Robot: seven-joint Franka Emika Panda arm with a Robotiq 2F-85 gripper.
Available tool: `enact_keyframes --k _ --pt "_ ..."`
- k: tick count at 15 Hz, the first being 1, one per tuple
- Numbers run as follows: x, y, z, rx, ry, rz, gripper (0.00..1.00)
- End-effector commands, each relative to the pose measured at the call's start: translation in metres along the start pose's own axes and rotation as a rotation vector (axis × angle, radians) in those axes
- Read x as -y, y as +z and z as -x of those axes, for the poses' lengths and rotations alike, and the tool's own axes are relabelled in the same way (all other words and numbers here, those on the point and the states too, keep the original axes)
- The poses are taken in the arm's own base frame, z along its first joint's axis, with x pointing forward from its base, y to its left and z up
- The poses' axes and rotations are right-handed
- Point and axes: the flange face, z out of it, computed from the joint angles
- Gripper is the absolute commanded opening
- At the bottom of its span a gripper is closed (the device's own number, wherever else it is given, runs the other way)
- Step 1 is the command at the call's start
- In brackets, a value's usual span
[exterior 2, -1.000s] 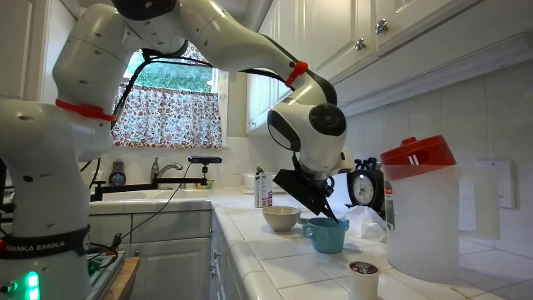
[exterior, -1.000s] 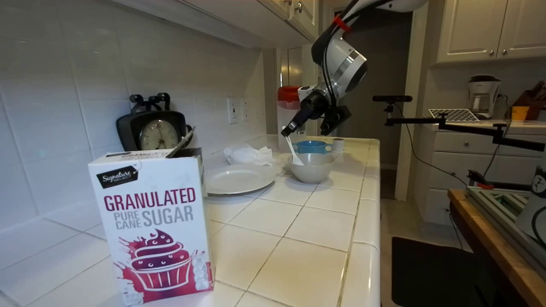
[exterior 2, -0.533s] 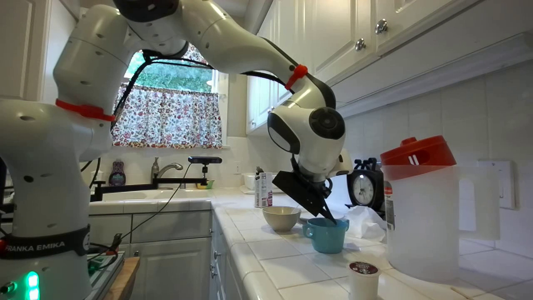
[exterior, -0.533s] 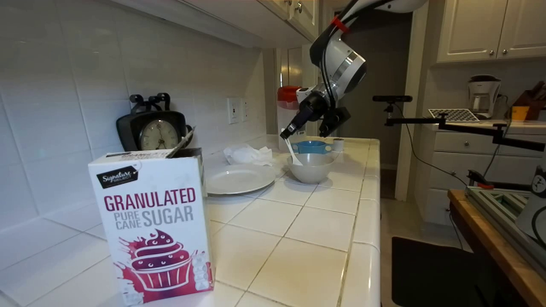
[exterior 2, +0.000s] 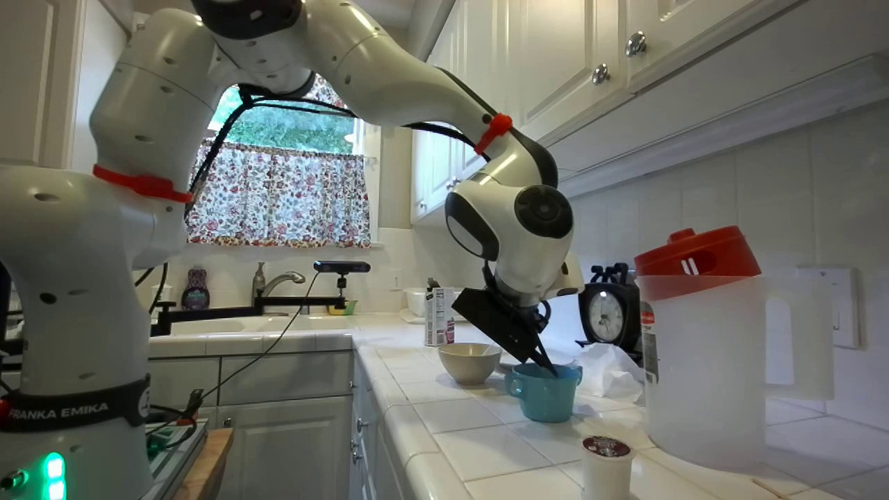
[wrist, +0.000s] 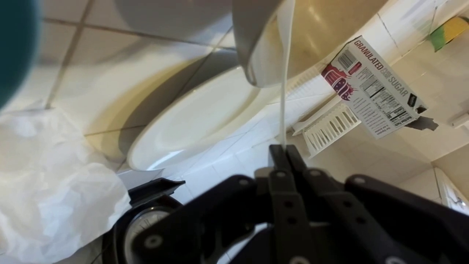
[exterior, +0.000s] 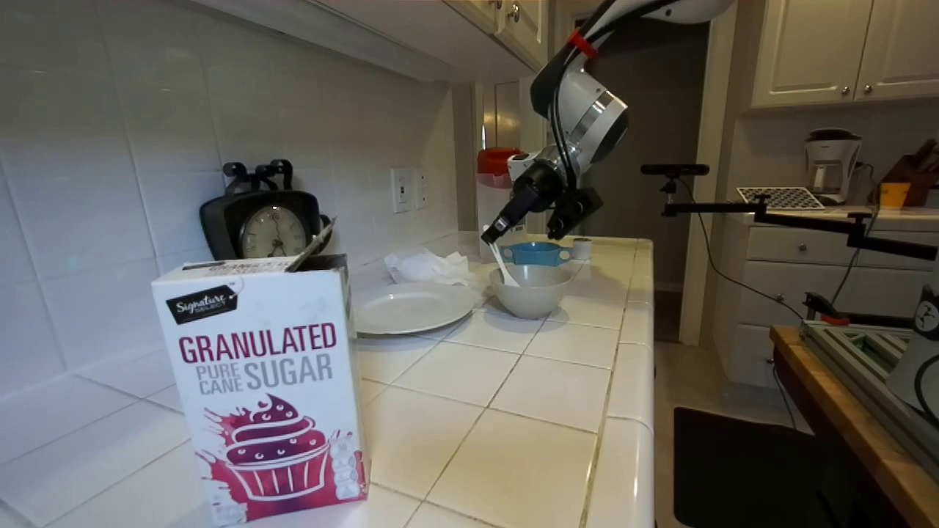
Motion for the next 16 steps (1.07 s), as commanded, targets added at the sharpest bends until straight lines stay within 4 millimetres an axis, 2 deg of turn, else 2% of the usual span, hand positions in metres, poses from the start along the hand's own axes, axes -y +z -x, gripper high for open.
enact_keyframes --k 1,16 --pt "0.001 0.005 0.008 0.013 -0.032 -0.018 0.01" --pt "0.004 0.015 0.024 0.006 -0.024 -0.101 0.01"
